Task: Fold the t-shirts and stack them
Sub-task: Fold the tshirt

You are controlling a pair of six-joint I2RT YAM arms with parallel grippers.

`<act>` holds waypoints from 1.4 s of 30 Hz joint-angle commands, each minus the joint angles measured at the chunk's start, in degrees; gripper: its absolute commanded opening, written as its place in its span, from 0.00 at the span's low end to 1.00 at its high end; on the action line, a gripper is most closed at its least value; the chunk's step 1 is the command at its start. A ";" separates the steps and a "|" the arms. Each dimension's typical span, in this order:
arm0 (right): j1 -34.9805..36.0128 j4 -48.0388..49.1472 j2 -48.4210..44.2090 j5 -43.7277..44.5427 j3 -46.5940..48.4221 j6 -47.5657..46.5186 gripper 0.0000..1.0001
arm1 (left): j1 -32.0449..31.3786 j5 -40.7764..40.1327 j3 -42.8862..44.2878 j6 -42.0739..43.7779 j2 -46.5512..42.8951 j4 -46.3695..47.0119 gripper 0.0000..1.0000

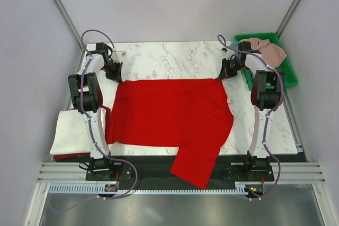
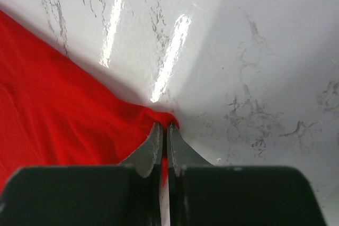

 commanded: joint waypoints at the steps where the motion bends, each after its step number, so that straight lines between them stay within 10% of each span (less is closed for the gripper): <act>1: -0.29 -0.28 -0.08 0.38 4.11 -2.23 0.00 | -0.09 3.23 1.44 0.13 0.13 -2.93 0.02; 12: -2.40 5.85 -18.70 2.05 3.96 -3.81 0.00 | 0.53 7.44 6.55 -4.18 -19.10 -1.35 0.02; 30: -2.84 10.10 -68.36 8.99 -15.30 -8.82 0.00 | 0.70 4.21 -9.00 -4.36 -57.87 5.50 0.02; 42: -2.92 -1.68 -88.76 12.15 -3.01 -10.75 0.00 | 0.70 -2.56 -8.93 -0.14 -81.16 8.32 0.02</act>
